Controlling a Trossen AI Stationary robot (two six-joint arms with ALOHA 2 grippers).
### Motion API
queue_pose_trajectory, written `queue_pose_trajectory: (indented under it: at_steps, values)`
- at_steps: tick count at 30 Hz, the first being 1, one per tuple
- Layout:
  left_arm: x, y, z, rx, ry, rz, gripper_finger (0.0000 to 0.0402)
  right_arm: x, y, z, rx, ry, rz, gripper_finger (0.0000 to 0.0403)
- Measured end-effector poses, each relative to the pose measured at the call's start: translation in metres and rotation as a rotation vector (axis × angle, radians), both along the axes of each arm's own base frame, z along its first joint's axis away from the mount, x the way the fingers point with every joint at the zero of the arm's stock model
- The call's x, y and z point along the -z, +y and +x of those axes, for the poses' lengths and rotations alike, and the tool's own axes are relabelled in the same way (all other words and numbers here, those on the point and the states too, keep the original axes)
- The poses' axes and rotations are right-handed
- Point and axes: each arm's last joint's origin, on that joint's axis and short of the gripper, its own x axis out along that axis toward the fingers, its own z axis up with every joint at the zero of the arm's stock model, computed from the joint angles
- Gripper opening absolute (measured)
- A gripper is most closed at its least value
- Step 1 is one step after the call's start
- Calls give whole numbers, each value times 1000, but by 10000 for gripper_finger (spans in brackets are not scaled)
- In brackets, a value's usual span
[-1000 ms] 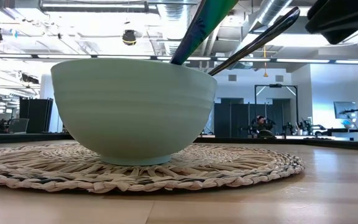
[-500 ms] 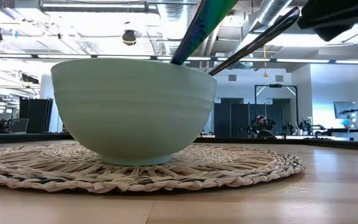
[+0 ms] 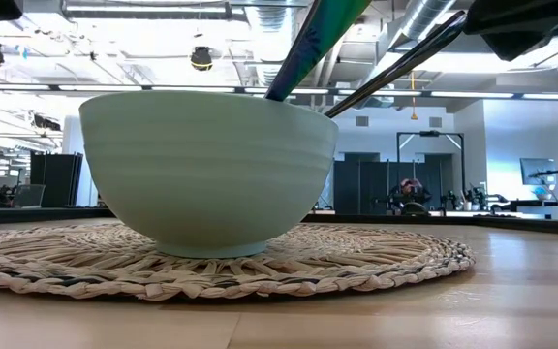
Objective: Pick & Place Utensil
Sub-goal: Put the blue cup on the brown mat to the top of the the green bowl
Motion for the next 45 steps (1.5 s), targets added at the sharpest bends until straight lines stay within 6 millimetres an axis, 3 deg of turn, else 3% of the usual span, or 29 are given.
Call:
queue_pose_trajectory:
  at_steps: [10,15,24,45]
  values:
    - [6,5,-5,3,65,72,130,0,0,0,0,1,0,52]
    - [9,6,-6,9,75,85,132,0,0,0,0,1,-1,52]
    - [39,10,-11,18,159,125,132,0,0,0,1,1,-2,52]
    - [39,4,-10,92,165,41,131,0,0,0,2,1,-5,52]
